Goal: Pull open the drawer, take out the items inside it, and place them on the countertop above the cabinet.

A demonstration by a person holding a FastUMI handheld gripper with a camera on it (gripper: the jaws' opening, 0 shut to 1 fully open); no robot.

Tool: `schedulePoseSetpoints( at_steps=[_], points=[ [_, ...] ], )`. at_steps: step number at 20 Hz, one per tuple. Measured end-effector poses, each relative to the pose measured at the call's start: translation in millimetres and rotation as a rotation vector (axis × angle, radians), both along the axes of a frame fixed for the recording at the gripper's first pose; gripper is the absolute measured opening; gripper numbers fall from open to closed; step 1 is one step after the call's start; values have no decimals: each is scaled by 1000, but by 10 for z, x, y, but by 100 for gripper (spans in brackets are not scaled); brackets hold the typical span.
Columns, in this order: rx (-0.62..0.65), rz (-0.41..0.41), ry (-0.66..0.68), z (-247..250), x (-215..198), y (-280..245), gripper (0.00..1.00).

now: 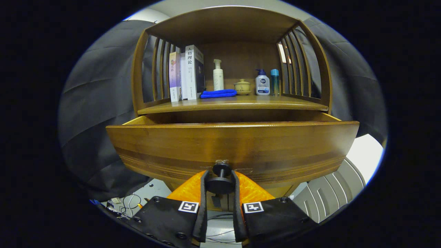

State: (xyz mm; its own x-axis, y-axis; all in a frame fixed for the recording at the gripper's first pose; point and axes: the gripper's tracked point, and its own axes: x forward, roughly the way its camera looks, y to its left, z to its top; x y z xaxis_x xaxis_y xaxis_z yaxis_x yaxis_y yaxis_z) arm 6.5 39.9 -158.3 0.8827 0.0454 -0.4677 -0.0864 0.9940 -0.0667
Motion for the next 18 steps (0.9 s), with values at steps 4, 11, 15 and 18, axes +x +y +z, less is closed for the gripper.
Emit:
schedulePoseSetpoints(
  at_steps=[4, 11, 15, 18],
  points=[
    [5, 4, 17, 5, -146, 2, 33],
    [18, 5, 48, 9, -363, 10, 33],
    [20, 5, 67, 2, -482, 30, 33],
    [24, 12, 79, -1, -547, 55, 33]
  ],
)
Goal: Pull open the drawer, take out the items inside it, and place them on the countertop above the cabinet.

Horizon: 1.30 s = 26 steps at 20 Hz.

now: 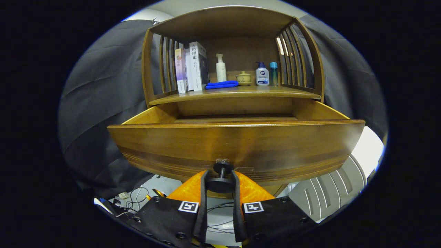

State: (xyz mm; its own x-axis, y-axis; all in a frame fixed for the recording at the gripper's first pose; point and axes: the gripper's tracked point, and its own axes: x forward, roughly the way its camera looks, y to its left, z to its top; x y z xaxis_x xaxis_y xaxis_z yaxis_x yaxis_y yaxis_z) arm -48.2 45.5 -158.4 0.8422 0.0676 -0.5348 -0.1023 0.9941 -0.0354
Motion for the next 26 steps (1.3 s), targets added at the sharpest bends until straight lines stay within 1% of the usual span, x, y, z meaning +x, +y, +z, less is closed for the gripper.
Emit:
schedulePoseSetpoints(
  at_steps=[6, 7, 8, 10, 12, 14, 19, 23, 26],
  points=[
    [7, 4, 14, -4, -21, -1, 33],
    [19, 8, 26, 3, -34, 6, 37],
    [30, 6, 14, 65, -70, -13, 45],
    [17, 24, -45, 243, -80, -39, 63],
    [-17, 58, -107, 439, -89, -76, 81],
    [-25, 90, -156, 641, -77, -57, 99],
    [9, 105, -214, 1108, 125, -11, 99],
    [69, 98, -164, 1290, 411, 20, 99],
    [72, 90, -127, 1373, 617, -16, 98]
  ],
)
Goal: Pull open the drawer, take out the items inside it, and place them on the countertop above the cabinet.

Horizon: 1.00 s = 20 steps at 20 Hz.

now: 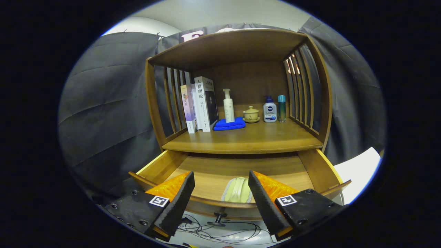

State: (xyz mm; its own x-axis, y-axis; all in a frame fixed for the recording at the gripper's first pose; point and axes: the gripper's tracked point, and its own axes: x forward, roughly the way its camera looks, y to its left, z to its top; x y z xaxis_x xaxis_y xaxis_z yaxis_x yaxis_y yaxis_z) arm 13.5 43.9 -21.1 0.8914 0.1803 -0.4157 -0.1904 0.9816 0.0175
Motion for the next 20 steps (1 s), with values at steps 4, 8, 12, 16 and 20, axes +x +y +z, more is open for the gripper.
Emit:
schedulePoseSetpoints(
  at_steps=[4, 8, 12, 16, 20],
  points=[
    [1, -12, 74, -25, 218, -42, 98],
    [-3, -26, 176, -225, 391, -101, 98],
    [-16, -36, 267, -442, 498, -141, 98],
    [-7, -48, 357, -642, 559, -152, 98],
    [-17, -64, 420, -817, 609, -200, 98]
  ],
)
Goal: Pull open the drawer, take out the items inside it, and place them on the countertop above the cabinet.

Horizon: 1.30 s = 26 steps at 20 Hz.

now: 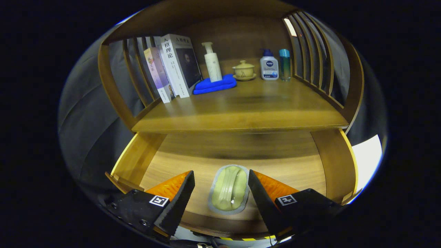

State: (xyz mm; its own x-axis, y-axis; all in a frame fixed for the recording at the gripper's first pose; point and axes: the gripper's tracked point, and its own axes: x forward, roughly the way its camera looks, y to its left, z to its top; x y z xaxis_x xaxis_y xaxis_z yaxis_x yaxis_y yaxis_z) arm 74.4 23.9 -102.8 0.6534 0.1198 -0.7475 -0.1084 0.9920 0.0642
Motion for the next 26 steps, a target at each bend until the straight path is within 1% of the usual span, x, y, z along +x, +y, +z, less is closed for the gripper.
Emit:
schedulePoseSetpoints(
  at_steps=[5, 10, 12, 13, 16, 19, 20, 21, 26],
  points=[
    [-22, -13, 89, -275, 18, -82, 98],
    [-40, -26, 132, -454, 105, -86, 91],
    [-47, -19, 167, -506, 74, -76, 89],
    [-49, -12, 163, -512, 96, -69, 88],
    [-65, -26, 165, -545, 102, -93, 58],
    [-57, -37, 167, -574, 109, -84, 37],
    [-46, -50, 164, -482, 66, -83, 28],
    [-46, -53, 164, -556, 104, -108, 18],
    [-68, -13, 124, -422, 83, -90, 18]
  ],
)
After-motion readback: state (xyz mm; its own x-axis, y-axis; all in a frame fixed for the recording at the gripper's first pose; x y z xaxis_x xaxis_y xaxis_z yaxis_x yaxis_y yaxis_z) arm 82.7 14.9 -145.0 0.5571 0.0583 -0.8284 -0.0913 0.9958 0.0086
